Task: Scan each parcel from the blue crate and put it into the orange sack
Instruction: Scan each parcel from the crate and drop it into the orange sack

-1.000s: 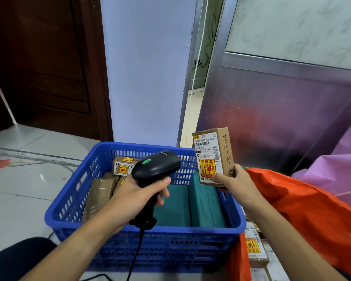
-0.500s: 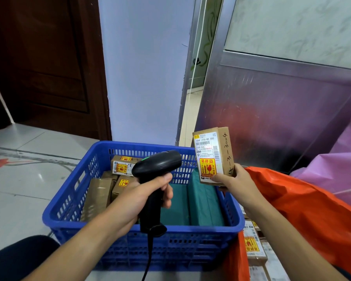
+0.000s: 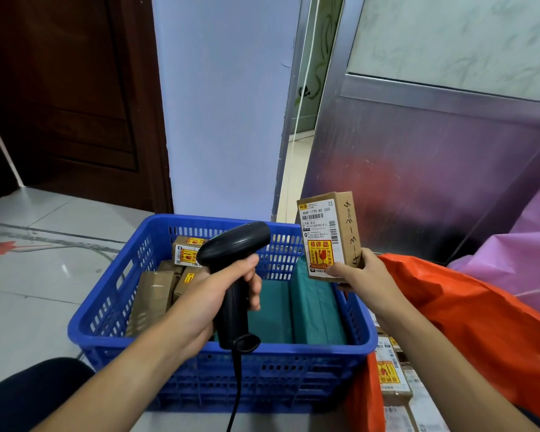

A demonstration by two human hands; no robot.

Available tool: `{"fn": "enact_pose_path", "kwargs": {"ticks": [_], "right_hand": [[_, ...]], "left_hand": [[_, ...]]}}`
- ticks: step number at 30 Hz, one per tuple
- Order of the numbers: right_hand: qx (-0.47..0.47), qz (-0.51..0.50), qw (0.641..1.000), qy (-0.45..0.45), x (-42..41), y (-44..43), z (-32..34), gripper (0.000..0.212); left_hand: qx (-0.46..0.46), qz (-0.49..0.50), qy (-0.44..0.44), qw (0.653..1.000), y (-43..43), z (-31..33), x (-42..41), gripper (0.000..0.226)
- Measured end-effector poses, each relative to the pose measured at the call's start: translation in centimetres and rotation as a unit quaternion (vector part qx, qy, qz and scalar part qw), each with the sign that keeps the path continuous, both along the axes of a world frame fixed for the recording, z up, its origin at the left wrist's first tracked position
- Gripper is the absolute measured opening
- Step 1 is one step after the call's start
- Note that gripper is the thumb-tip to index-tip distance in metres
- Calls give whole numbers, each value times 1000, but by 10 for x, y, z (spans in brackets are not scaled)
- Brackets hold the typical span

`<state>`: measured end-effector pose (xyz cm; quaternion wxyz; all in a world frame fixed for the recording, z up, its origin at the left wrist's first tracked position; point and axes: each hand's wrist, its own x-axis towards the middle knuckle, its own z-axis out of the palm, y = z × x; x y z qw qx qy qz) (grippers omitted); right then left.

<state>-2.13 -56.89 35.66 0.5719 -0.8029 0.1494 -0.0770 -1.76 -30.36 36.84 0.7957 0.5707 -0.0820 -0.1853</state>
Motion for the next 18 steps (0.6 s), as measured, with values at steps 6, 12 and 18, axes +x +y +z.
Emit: {"fn": "enact_pose_path", "kwargs": {"ticks": [6,12,18], "right_hand": [[-7,-9,1000,5,-5,-8,-3,38],[-4,-38,999,9,-28,-45,-4,37],[32,-106,994,-9,-55,-89,-9,43]], "left_hand": [[8,2,-4,1000,-1,-1,-3,24],[0,8,-12,1000,-4,-3,-2,24],[9,-21,-11,1000,-25,-11,2,26]]}}
